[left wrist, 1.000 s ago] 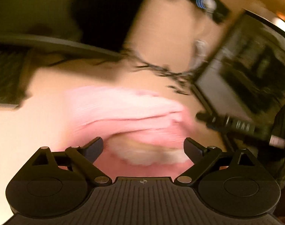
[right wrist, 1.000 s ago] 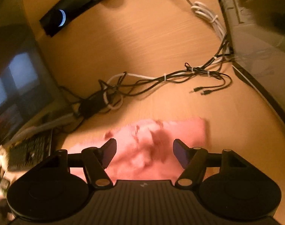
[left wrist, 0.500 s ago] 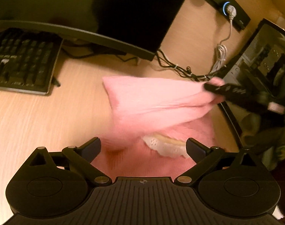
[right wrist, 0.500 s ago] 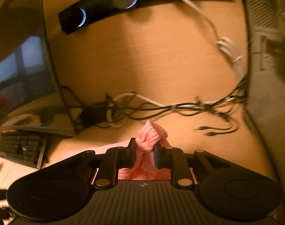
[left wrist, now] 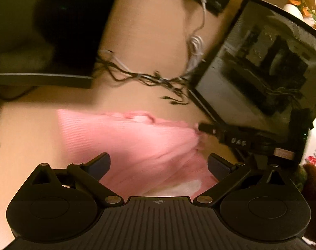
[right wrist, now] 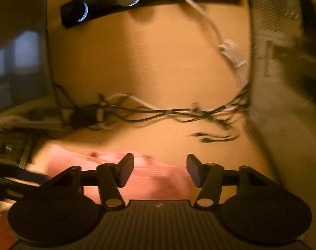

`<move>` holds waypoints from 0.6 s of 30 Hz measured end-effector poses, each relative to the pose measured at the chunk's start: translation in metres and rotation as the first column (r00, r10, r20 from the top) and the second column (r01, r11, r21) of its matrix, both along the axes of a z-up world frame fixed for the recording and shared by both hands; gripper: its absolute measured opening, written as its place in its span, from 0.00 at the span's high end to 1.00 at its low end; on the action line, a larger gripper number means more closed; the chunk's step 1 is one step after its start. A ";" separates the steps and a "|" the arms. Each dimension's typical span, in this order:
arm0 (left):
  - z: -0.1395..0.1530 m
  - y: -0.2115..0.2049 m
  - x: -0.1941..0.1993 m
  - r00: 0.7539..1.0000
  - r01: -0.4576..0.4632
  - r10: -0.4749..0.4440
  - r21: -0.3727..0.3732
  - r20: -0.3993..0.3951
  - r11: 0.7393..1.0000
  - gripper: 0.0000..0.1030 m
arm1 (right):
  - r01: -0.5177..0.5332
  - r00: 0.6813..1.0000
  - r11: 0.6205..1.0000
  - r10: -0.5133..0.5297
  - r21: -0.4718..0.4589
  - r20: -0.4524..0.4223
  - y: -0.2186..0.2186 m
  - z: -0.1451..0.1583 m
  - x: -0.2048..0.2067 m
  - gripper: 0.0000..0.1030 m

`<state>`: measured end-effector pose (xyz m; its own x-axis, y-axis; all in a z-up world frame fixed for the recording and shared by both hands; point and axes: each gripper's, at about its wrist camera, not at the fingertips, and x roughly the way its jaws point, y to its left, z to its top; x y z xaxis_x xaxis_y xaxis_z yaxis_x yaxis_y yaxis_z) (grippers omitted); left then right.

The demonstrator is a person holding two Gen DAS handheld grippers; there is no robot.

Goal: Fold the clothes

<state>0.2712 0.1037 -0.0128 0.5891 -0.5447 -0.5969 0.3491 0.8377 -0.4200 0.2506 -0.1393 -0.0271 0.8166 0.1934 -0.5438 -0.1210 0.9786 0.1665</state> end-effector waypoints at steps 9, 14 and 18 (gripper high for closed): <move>-0.020 0.014 0.012 0.996 -0.033 0.035 0.026 -0.087 0.999 0.00 | 0.035 0.992 0.999 -0.037 -0.025 -0.121 -0.028 -0.014 -0.021 0.43; 0.015 0.066 -0.039 0.999 -0.039 0.038 0.118 0.015 0.992 0.00 | 0.116 0.986 0.989 -0.126 -0.093 -0.108 -0.040 -0.003 -0.089 0.33; -0.003 0.102 -0.070 0.997 -0.028 0.035 0.108 -0.064 0.994 0.05 | 0.210 0.956 0.971 -0.229 -0.117 -0.183 -0.043 -0.020 -0.136 0.33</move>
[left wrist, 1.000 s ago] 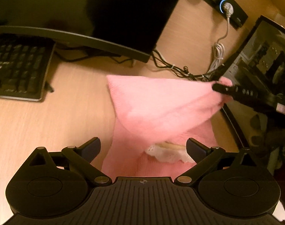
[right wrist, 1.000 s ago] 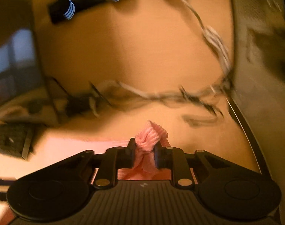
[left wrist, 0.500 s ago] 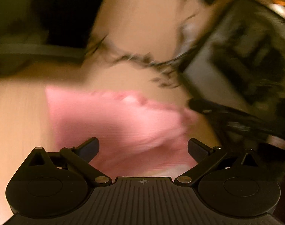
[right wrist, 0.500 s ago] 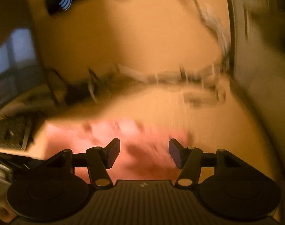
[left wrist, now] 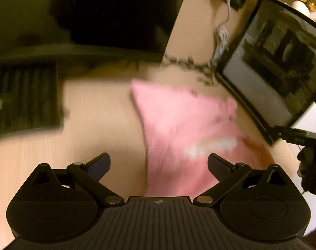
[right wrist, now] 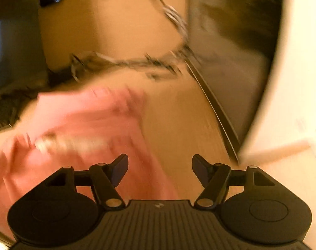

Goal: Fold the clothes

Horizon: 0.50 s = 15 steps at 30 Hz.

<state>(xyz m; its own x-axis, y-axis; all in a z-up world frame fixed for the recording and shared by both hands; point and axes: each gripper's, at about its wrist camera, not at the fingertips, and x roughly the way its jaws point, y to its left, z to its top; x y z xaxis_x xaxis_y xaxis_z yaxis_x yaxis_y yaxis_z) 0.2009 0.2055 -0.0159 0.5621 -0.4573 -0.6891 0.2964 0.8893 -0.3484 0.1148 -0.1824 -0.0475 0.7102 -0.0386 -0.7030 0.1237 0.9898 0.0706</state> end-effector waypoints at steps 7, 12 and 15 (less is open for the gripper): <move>-0.036 -0.011 -0.037 0.995 0.051 -0.048 0.028 -0.088 0.998 0.16 | -0.073 0.997 0.997 0.073 0.014 0.000 0.019 0.002 -0.037 0.32; -0.040 -0.016 -0.049 0.998 0.019 -0.017 0.031 -0.061 0.999 0.16 | -0.137 0.991 0.991 0.137 -0.001 0.007 0.010 0.002 -0.041 0.30; -0.041 -0.024 -0.049 0.996 -0.039 0.041 0.025 -0.073 0.999 0.19 | -0.125 0.992 0.992 0.126 -0.015 0.027 -0.005 0.006 -0.051 0.30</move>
